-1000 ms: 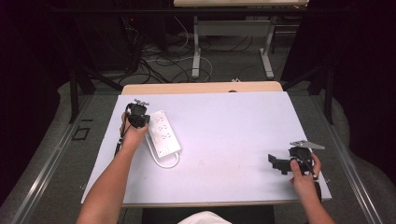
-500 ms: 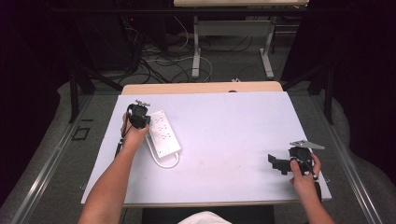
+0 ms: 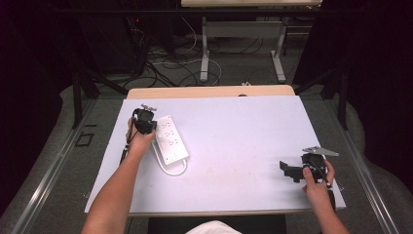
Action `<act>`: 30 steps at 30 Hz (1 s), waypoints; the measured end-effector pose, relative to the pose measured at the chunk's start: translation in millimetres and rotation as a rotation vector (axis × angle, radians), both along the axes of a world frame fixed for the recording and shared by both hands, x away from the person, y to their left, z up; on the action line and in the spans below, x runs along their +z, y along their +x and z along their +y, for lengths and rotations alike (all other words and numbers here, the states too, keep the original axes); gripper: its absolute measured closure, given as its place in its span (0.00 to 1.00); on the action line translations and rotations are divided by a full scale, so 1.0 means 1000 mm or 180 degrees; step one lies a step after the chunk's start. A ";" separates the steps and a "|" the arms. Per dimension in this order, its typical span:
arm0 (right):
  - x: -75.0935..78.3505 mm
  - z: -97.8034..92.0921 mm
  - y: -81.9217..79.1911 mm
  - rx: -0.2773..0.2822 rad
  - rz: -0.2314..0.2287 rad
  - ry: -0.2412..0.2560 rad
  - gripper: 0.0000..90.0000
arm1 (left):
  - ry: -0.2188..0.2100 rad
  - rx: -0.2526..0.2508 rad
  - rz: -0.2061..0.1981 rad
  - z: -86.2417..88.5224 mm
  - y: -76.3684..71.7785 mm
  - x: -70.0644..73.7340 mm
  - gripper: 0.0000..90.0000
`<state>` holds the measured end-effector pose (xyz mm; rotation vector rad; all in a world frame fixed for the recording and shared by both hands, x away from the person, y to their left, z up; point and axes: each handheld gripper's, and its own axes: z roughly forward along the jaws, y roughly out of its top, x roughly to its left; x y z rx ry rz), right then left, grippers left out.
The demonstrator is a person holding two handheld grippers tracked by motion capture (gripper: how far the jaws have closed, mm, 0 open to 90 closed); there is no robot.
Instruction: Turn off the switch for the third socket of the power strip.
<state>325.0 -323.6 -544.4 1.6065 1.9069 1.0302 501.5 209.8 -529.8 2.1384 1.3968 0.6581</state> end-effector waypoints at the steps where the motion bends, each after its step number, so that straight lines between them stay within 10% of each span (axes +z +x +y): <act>1: 0.000 0.000 0.000 0.0001 0.0002 -0.0002 0.00 | 0.0005 -0.0001 0.0004 0.000 0.000 0.000 1.00; 30: -0.001 -0.001 0.002 0.0000 -0.0001 0.0033 0.00 | 0.0000 0.0057 -0.0152 0.005 -0.012 0.017 0.98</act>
